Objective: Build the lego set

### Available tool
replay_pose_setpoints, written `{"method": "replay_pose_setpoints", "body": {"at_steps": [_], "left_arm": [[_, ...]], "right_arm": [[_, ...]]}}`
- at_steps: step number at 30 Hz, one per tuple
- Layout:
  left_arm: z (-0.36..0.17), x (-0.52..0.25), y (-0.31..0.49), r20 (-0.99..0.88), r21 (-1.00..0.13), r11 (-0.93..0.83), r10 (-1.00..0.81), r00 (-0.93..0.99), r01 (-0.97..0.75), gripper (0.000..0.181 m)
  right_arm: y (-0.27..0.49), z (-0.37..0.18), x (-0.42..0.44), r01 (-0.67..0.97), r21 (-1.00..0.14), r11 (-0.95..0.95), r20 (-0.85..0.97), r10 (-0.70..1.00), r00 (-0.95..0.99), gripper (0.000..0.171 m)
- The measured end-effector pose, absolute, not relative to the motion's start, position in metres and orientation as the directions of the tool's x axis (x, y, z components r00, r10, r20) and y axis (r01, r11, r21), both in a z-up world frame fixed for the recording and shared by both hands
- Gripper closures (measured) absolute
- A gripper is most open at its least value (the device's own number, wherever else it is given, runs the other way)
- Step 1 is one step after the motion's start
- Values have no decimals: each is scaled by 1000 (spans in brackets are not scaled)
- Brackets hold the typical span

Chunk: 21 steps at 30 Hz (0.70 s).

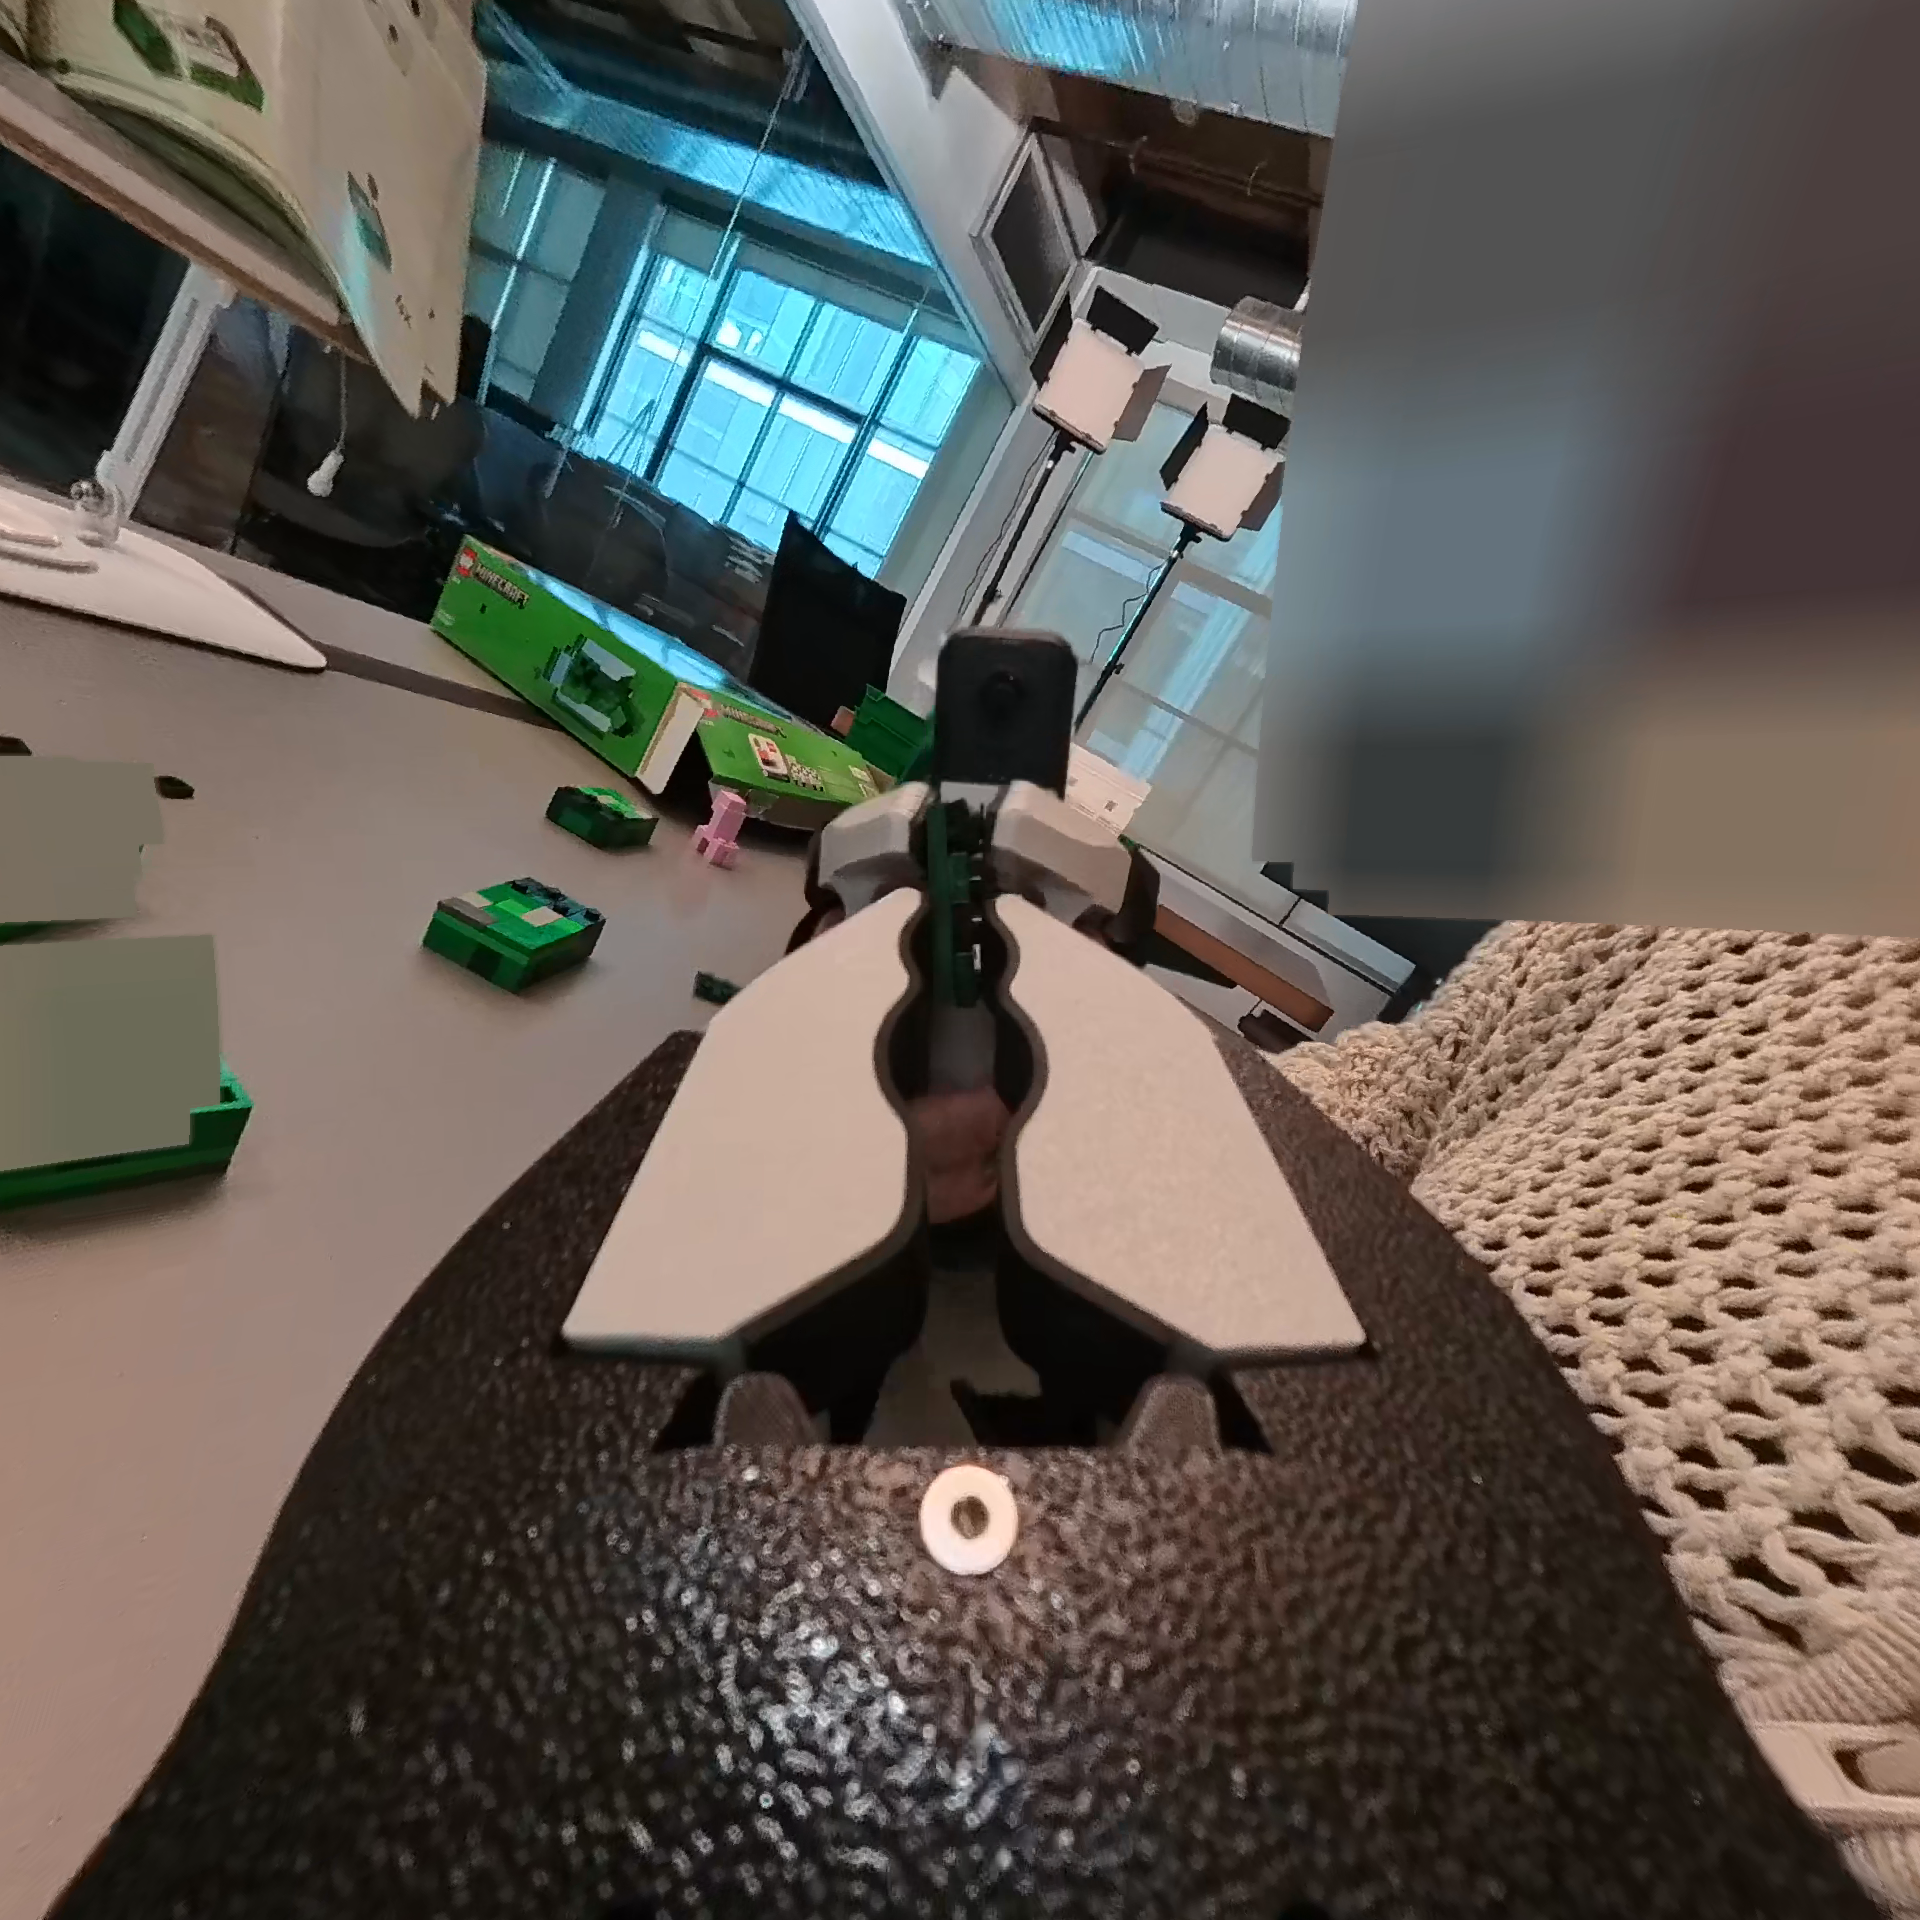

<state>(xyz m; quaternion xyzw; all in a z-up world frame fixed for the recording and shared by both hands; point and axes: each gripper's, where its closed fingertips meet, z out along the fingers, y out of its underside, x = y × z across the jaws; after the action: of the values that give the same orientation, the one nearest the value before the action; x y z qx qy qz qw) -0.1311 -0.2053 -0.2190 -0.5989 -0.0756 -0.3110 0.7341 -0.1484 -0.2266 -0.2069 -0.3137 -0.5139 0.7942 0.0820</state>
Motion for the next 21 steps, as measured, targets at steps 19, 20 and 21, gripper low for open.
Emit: {"method": "replay_pose_setpoints", "body": {"at_steps": [19,20,21], "left_arm": [[-203,-123,-211,375,-859,189,-399,837,475,174],[-202,-123,-210,347,-879,187,-380,857,439,173],[-203,-124,-209,310,-902,185,-353,883,391,172]], "right_arm": [[-231,-188,-139,125,-750,-650,-429,334,-839,162],[-229,-187,-139,148,-727,-671,-449,301,-842,162],[-228,-187,-139,170,-704,-690,-468,270,-842,162]]}}
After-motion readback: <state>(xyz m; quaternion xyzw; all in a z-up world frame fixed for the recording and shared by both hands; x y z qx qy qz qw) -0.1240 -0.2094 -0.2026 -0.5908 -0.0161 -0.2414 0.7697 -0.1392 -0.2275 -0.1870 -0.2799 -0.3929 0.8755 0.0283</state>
